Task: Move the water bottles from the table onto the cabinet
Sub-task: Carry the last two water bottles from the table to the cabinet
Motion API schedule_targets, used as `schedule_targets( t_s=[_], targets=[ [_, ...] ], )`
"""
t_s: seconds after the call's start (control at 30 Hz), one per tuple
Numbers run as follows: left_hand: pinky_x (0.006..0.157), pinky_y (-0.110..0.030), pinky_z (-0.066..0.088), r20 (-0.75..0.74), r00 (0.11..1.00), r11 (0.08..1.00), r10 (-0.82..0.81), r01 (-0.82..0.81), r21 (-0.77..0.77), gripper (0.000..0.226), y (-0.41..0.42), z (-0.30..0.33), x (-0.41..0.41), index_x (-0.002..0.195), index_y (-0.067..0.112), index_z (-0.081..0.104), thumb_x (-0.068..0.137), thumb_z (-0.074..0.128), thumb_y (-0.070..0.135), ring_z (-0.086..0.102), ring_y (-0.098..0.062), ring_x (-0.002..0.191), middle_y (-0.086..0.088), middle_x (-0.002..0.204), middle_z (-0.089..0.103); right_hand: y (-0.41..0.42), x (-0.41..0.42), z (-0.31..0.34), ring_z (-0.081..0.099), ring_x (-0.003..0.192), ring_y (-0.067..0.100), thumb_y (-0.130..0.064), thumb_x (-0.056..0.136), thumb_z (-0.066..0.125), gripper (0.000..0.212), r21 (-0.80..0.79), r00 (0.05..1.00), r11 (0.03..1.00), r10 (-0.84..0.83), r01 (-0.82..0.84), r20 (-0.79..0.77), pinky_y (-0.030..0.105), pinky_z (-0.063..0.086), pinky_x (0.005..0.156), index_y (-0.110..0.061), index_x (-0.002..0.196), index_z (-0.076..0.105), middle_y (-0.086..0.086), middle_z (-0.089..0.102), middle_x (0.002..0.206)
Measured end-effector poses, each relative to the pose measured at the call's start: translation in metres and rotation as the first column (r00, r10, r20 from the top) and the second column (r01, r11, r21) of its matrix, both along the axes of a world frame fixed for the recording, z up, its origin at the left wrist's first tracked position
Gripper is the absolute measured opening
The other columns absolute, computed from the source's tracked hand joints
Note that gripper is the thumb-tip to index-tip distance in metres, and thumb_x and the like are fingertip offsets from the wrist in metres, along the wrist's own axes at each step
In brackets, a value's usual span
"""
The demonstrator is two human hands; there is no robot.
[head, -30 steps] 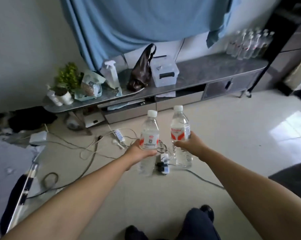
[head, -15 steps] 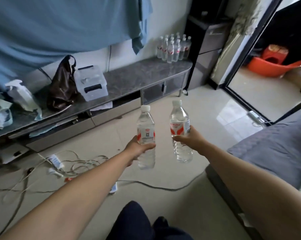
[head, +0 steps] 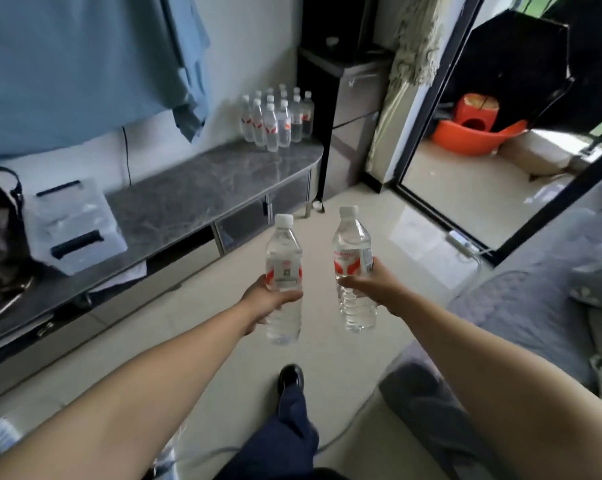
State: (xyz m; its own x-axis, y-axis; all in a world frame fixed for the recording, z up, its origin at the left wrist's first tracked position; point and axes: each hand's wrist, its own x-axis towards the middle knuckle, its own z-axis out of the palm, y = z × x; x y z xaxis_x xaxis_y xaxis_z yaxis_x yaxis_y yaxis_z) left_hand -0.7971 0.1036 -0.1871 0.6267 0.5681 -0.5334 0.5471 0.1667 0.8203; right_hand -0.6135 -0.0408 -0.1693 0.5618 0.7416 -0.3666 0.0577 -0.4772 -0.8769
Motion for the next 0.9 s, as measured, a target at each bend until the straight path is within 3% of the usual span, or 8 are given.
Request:
schedule_targets(
  t_s=[0.1,0.27,0.4,0.53,0.63,0.77,0.9],
  targets=[
    [0.087,-0.047,0.056,-0.014,0.999,0.999,-0.033,0.033,0.007,0.045,0.058,0.007,0.064,0.102,0.029,0.063,0.06,0.079,0.039,0.068,-0.028,0.098,-0.004,0.101,0.073,0.053,0.066,0.006,0.07,0.088,0.021,-0.01,0.074,0.076,0.033,-0.02,1.0,1.0,0.01,-0.009,0.029,0.039,0.055,0.089,-0.017,0.105,0.067,0.005,0.073,0.094],
    [0.087,-0.048,0.056,-0.037,0.999,0.999,-0.035,0.037,0.035,0.055,0.129,0.027,0.141,0.104,0.031,0.063,0.053,0.078,0.047,0.068,-0.025,0.098,-0.001,0.101,0.073,0.104,0.137,0.018,0.07,0.092,0.023,-0.01,0.075,0.076,0.033,-0.022,0.999,1.0,0.0,0.001,0.035,0.037,0.055,0.089,-0.017,0.105,0.066,0.006,0.073,0.097],
    [0.091,-0.045,0.052,-0.039,0.999,1.0,0.003,-0.003,0.004,0.031,0.165,0.034,0.199,0.091,0.033,0.058,0.069,0.08,0.035,0.064,-0.021,0.095,0.005,0.093,0.069,0.138,0.191,0.018,0.067,0.086,0.02,-0.005,0.077,0.074,0.032,-0.022,1.0,1.0,-0.006,0.006,-0.001,0.033,0.054,0.084,-0.015,0.105,0.063,0.004,0.071,0.092],
    [0.079,-0.033,0.051,-0.053,0.997,0.999,-0.049,0.049,-0.009,0.021,0.201,0.024,0.259,0.087,0.031,0.06,0.077,0.077,0.028,0.064,-0.018,0.091,0.002,0.096,0.069,0.181,0.255,0.011,0.067,0.088,0.02,-0.006,0.075,0.076,0.034,-0.054,0.999,0.998,0.033,-0.032,0.008,0.033,0.054,0.085,-0.02,0.103,0.062,0.007,0.07,0.097],
    [0.065,-0.023,0.043,-0.081,0.996,0.999,-0.044,0.043,-0.009,0.02,0.233,0.014,0.311,0.087,0.03,0.059,0.078,0.076,0.029,0.061,-0.015,0.087,0.003,0.095,0.068,0.22,0.316,0.007,0.067,0.087,0.018,-0.008,0.075,0.077,0.038,-0.09,0.993,0.99,0.112,-0.109,0.026,0.029,0.054,0.081,-0.017,0.108,0.061,0.007,0.071,0.099],
    [0.071,-0.027,0.048,-0.096,0.995,1.0,0.021,-0.022,-0.011,0.023,0.276,0.005,0.394,0.089,0.028,0.062,0.074,0.08,0.029,0.066,-0.015,0.087,0.003,0.097,0.072,0.271,0.405,0.009,0.065,0.083,0.014,-0.004,0.077,0.074,0.039,-0.112,0.983,0.977,0.182,-0.179,0.018,0.021,0.052,0.072,-0.014,0.111,0.059,0.006,0.07,0.098],
    [0.067,-0.022,0.048,-0.07,0.995,0.996,0.075,-0.079,-0.044,0.02,0.308,0.011,0.462,0.084,0.029,0.061,0.076,0.079,0.023,0.062,-0.008,0.076,0.007,0.086,0.068,0.315,0.478,0.019,0.064,0.083,0.015,-0.001,0.077,0.073,0.037,-0.125,0.97,0.963,0.244,-0.24,0.018,0.02,0.052,0.071,-0.022,0.103,0.057,-0.001,0.068,0.09]
  ],
)
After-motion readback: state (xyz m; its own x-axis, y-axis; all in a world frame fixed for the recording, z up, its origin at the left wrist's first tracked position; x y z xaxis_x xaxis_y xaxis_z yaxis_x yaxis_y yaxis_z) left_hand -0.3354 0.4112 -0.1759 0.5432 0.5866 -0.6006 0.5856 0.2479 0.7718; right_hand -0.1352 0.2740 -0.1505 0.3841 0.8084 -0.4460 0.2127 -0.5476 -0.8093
